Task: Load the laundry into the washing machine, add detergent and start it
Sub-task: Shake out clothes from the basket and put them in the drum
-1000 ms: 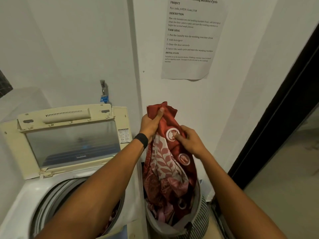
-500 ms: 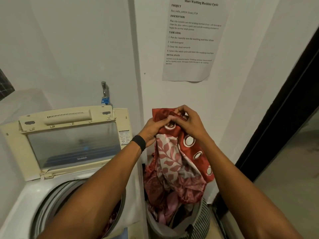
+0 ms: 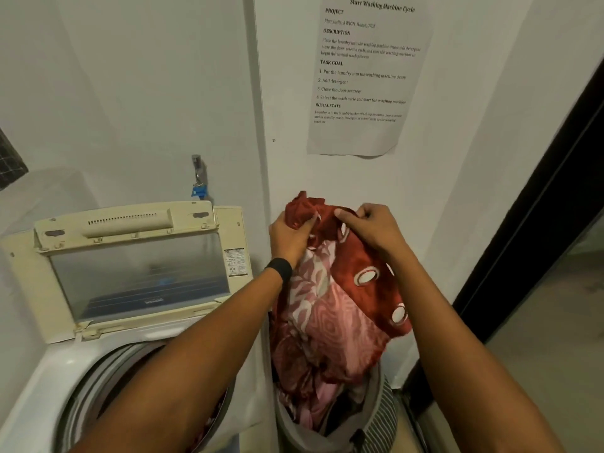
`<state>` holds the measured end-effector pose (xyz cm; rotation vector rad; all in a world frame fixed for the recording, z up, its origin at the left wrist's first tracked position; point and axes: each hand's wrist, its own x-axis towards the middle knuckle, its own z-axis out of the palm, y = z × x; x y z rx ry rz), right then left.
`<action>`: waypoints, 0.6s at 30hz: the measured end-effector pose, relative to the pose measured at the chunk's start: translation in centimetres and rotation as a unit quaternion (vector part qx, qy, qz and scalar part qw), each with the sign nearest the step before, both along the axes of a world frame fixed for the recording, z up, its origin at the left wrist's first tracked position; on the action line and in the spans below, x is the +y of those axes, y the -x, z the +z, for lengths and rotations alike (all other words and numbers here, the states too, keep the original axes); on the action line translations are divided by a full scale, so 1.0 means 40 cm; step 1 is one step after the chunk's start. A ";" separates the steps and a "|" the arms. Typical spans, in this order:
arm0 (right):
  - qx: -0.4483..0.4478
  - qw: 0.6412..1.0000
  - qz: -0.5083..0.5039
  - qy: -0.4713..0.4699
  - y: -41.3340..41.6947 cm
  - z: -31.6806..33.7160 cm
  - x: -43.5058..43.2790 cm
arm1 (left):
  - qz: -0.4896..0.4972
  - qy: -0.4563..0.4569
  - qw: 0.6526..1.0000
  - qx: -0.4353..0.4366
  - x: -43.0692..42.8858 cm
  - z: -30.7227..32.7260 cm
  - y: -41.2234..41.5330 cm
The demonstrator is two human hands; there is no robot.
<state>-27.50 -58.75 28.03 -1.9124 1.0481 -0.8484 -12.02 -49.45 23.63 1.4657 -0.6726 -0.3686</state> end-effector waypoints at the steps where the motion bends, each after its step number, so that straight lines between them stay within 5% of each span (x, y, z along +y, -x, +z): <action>1: 0.008 1.000 -0.011 0.016 -0.023 0.005 0.010 | -0.016 0.003 1.000 0.009 -0.006 0.002 0.018; 13: 0.032 0.997 -0.075 -0.006 -0.095 0.002 0.050 | -0.153 -0.074 0.972 0.162 -0.014 0.037 0.020; 18: -0.011 0.991 -0.015 -0.136 -0.094 -0.004 0.059 | -0.199 -0.127 0.961 0.146 0.011 0.052 0.004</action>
